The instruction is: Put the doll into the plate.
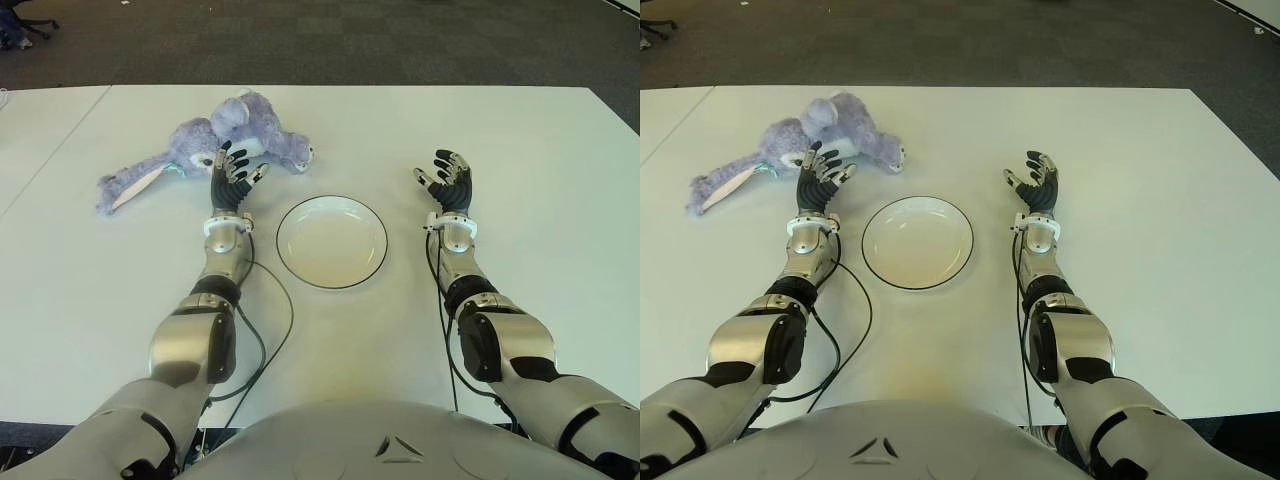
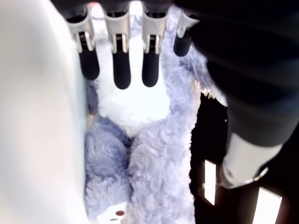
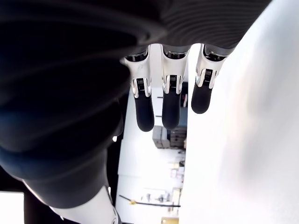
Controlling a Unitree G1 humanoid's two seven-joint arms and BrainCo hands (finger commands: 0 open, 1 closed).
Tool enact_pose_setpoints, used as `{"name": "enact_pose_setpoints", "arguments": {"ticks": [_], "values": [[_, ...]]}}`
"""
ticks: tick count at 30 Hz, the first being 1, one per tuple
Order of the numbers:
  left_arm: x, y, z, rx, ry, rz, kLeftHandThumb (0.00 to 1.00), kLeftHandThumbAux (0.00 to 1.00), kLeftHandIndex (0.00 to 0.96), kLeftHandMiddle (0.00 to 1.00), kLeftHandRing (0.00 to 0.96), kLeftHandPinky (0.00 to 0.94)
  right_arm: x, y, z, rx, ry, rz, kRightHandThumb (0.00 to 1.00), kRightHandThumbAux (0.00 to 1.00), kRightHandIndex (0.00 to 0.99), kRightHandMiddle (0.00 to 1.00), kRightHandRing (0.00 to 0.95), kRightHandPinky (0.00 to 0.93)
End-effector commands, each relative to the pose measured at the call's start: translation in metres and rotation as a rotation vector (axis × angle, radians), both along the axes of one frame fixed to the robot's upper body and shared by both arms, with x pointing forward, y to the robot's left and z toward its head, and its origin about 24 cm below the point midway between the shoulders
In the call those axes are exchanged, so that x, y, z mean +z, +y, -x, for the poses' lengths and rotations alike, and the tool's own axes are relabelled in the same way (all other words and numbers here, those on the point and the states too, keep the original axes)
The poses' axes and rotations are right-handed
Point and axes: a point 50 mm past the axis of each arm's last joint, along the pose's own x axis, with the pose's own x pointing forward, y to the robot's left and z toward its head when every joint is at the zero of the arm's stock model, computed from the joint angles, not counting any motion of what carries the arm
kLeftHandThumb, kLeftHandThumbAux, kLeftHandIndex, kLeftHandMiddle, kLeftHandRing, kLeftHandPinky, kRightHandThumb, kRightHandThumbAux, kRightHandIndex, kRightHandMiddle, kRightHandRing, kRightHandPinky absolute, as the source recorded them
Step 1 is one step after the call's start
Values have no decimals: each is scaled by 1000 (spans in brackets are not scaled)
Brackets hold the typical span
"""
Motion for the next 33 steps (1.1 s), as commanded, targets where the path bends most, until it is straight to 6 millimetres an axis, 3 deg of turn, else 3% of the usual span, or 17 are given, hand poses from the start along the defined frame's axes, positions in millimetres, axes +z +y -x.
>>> {"name": "enact_pose_setpoints", "arguments": {"ticks": [1,16,24,29,33], "values": [[-100,4,95,40,493,34,0,691,77,213,215,184,-110,16,97,-5,508,-70,236,910,270,237,203,156],[-99,8,98,45,461,55,0,612,67,195,194,171,-111,18,98,-5,501,-88,220,920,249,224,200,176],[-96,18,103,105,398,74,0,692,65,190,206,219,-111,17,99,-1,497,-109,218,911,245,222,204,196],[-88,31,118,149,267,50,0,737,32,146,173,146,-112,17,100,-5,503,-108,218,909,252,227,207,190],[-72,41,115,205,129,0,21,753,2,96,132,124,-112,17,100,-8,503,-97,219,911,261,233,204,164]]}}
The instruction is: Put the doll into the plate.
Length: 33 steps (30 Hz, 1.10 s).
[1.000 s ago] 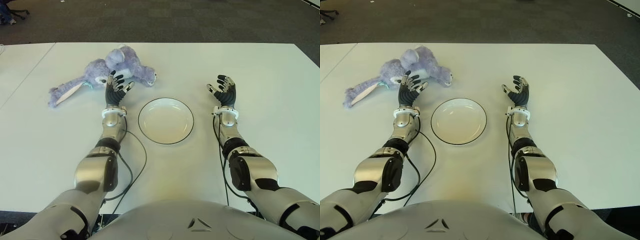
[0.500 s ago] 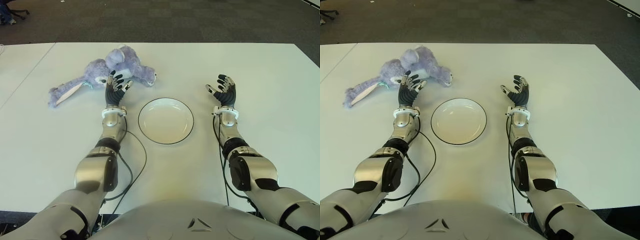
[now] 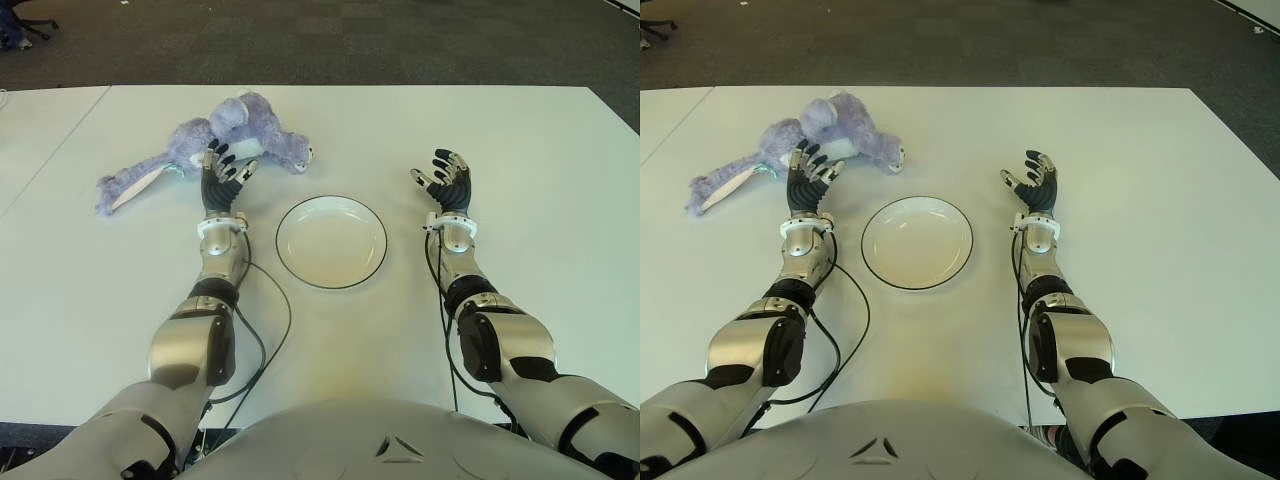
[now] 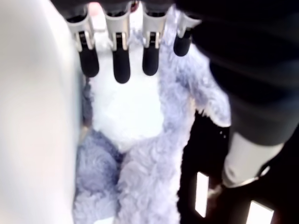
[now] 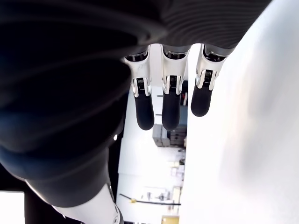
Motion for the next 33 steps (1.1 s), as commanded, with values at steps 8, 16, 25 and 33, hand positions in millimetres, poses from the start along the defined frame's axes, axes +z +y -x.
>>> {"name": "enact_pose_setpoints", "arguments": {"ticks": [8,16,25,33], "values": [[-65,66,104,293,222,-146,32,720,0,70,91,91,-111,16,100,-22,491,-99,233,919,266,239,211,181],[-56,75,106,380,161,-202,3,668,0,62,81,73,-111,18,99,-22,491,-108,235,920,257,234,210,184],[-43,66,101,411,0,-203,0,553,0,45,51,47,-111,18,98,-19,498,-100,210,911,245,234,219,208],[-40,62,96,453,7,-334,0,516,0,66,76,80,-110,19,96,-20,495,-102,182,915,241,230,215,200]]}}
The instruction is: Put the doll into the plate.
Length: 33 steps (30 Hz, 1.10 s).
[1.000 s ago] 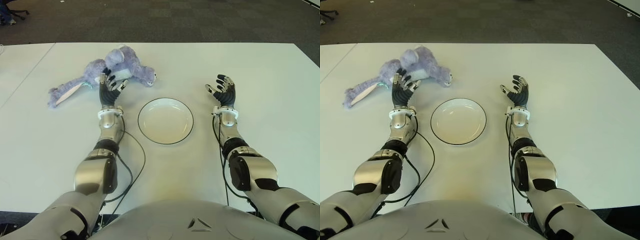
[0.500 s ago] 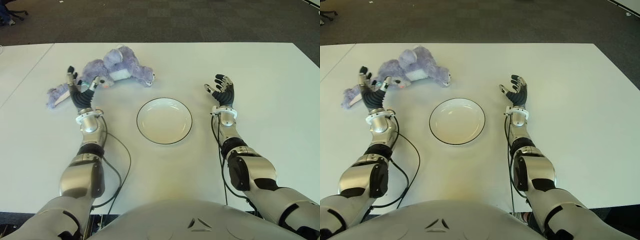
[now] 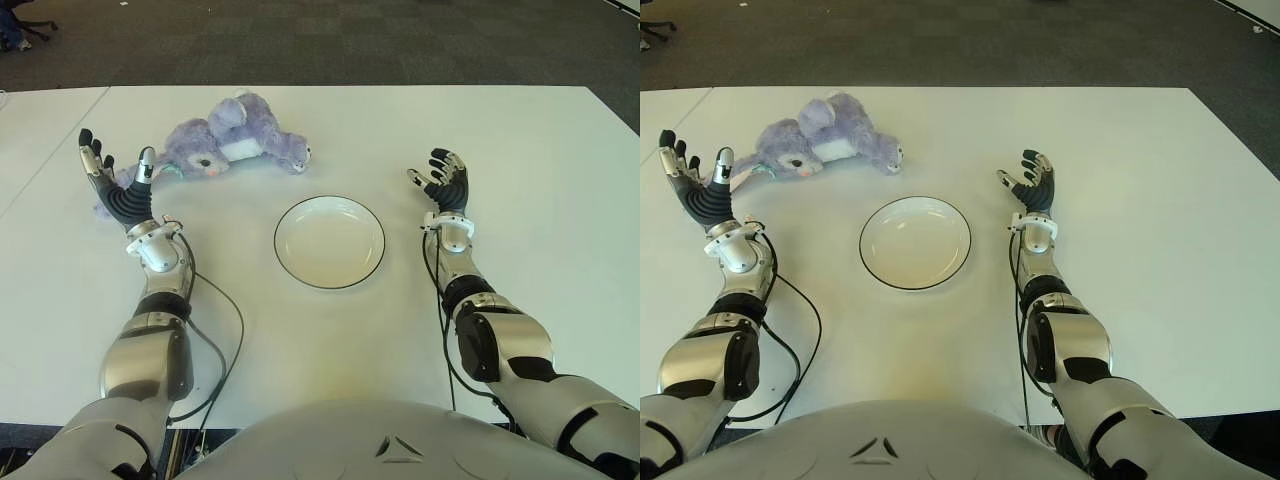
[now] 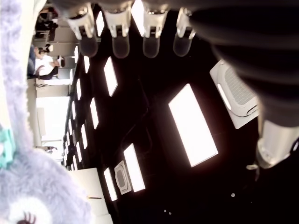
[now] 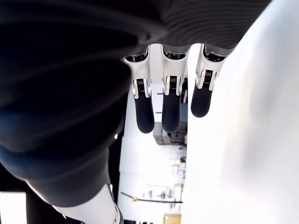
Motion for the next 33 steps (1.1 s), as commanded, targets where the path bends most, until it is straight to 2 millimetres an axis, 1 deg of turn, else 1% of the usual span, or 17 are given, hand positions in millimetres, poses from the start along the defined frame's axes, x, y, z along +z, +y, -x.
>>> {"name": "enact_pose_setpoints", "arguments": {"ticks": [1,4,6,7,8,9,10,11,14,17,18,20,23,26,28,31,33], "values": [[-71,-15,50,59,347,-64,0,515,0,72,83,78,-109,15,96,-27,496,-87,179,916,240,229,214,197],[-58,-18,28,85,331,-106,0,536,0,110,122,90,-109,15,96,-26,497,-85,161,918,241,227,210,186],[-54,-23,21,97,310,-124,1,543,0,117,130,97,-109,15,96,-26,497,-85,158,919,244,229,210,178],[-48,-23,15,99,292,-135,3,546,0,120,133,101,-109,15,95,-26,497,-85,157,920,246,229,209,174],[-43,-23,10,102,279,-143,4,528,0,117,128,82,-109,15,95,-26,498,-86,157,922,246,230,209,181],[-32,-25,2,106,230,-182,5,524,0,116,127,79,-108,15,95,-25,498,-86,158,922,246,230,209,182],[-25,-27,-3,110,193,-210,13,526,0,87,93,43,-108,15,95,-25,499,-86,159,924,245,227,207,179],[-19,-30,-7,115,166,-255,16,527,0,79,84,33,-108,15,94,-23,500,-85,160,925,245,227,206,179],[-12,-36,-13,125,140,-359,37,533,0,23,34,2,-109,15,94,-21,505,-85,159,920,240,222,201,181],[4,-43,-31,57,160,-515,60,526,0,1,1,3,-108,15,93,-26,497,-96,155,919,235,222,202,194],[8,-44,-37,33,172,-556,69,519,0,0,0,8,-108,15,93,-27,495,-99,155,919,235,225,207,201],[25,-46,-53,-29,189,-660,74,513,0,0,0,3,-107,16,93,-36,497,-96,155,915,237,227,211,205],[40,-50,-67,-74,217,-773,78,510,0,0,0,0,-107,16,93,-43,499,-83,152,915,235,229,214,208],[49,-50,-76,-95,250,-865,89,514,0,0,0,0,-108,16,93,-40,504,-76,127,914,233,229,213,207],[55,-50,-81,-118,276,-976,107,522,0,0,0,0,-108,16,93,-37,505,-81,124,911,239,232,214,208],[59,-49,-84,-138,291,-1071,141,535,0,0,0,0,-108,16,93,-37,504,-87,123,904,245,236,217,215],[60,-49,-85,-169,306,-1135,183,551,0,0,0,0,-108,16,93,-41,501,-94,123,898,251,241,223,229]]}}
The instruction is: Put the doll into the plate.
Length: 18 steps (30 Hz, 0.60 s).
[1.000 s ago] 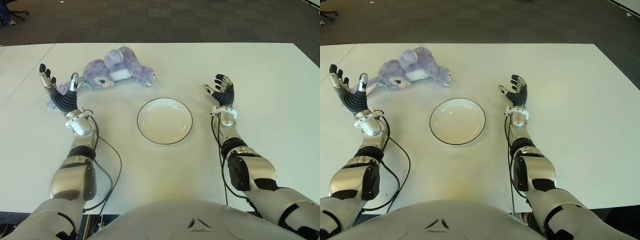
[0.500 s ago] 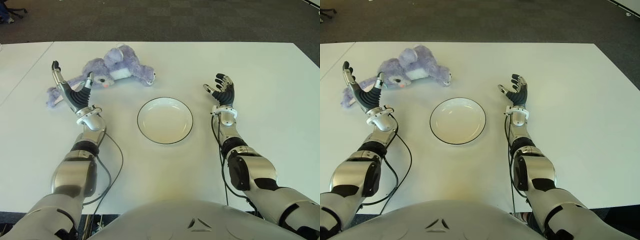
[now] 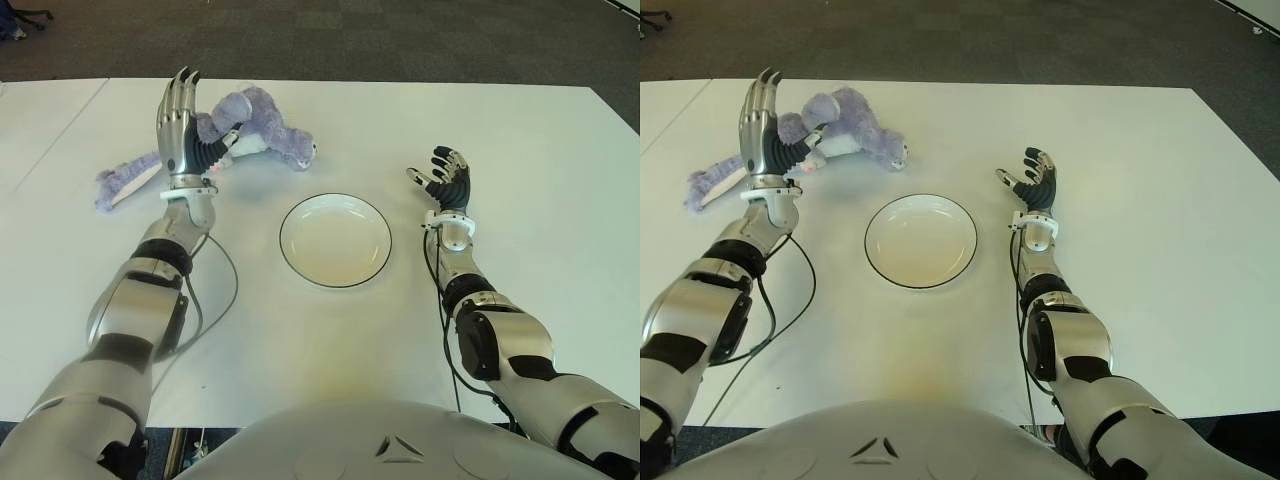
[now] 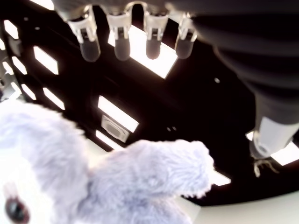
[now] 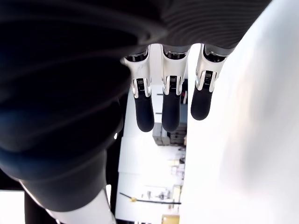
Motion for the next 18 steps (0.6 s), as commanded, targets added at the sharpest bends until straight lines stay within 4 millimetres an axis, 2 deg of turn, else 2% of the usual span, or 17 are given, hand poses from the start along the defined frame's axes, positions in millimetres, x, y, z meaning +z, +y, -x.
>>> {"name": "enact_pose_setpoints", "arguments": {"ticks": [1,3,8,14,17,18], "values": [[10,7,-11,-78,154,-321,186,552,0,0,0,0,-110,17,95,-26,504,-102,124,898,252,242,224,230],[10,13,-12,-82,216,-376,227,578,0,0,0,0,-110,18,95,-29,500,-109,143,892,260,250,233,241],[3,26,-10,-86,352,-513,222,590,41,0,0,0,-109,18,94,-32,479,-134,204,893,273,263,246,250],[5,21,-9,-189,372,-649,202,601,82,0,0,0,-108,19,94,-34,480,-143,205,892,263,256,245,242],[7,26,-7,-204,375,-758,192,607,94,0,0,0,-109,18,94,-33,489,-134,190,895,257,253,244,248],[8,27,-7,-202,377,-791,161,614,92,0,0,0,-109,18,94,-33,492,-131,179,899,252,251,243,247]]}}
